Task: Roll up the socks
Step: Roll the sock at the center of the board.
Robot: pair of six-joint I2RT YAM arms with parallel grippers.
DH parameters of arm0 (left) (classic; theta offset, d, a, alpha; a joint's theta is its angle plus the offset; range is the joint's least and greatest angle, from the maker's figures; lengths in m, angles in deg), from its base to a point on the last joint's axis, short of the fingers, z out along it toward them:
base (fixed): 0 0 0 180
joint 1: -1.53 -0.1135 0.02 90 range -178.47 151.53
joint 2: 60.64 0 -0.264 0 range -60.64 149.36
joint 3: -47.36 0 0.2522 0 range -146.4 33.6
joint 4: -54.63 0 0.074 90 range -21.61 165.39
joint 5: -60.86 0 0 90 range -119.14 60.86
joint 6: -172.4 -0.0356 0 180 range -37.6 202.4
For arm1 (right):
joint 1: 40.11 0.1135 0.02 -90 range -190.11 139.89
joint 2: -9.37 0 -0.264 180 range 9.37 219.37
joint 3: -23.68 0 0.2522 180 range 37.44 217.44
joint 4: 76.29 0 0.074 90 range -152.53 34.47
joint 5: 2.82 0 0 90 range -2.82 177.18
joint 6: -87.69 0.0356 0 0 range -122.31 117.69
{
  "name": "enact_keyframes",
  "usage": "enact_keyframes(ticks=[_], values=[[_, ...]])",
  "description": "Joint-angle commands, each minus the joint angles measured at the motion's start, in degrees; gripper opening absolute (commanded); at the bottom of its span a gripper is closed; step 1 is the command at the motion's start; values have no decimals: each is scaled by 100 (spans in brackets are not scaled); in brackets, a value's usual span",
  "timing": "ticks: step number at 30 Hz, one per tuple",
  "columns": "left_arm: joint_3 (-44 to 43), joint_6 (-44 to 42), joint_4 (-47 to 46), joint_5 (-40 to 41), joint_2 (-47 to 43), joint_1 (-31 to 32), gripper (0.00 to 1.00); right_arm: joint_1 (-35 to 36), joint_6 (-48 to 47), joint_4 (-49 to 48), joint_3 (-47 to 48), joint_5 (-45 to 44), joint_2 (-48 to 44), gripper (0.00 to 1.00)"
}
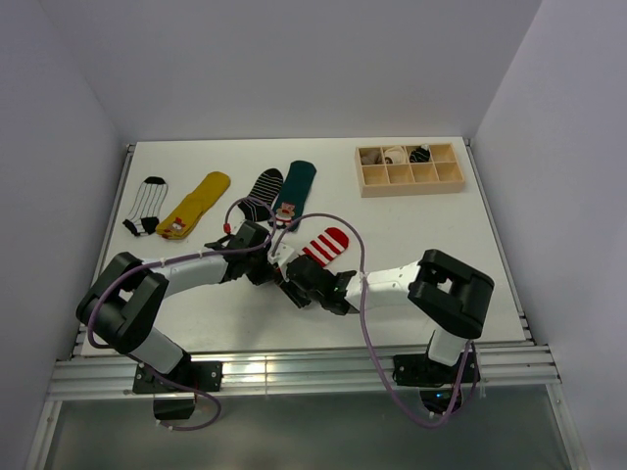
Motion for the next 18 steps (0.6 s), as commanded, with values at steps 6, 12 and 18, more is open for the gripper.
enact_keyframes(ticks=[6,12,18], values=[[82,-45,446,136,112,40,1,84,-111,-185,303,-287,136,37],[248,104,367,232,-186,40,0,-55,47,43,313,448,31,0],[591,421,121,408,-827,40,12,-1116,539,395,365,2487,30,0]])
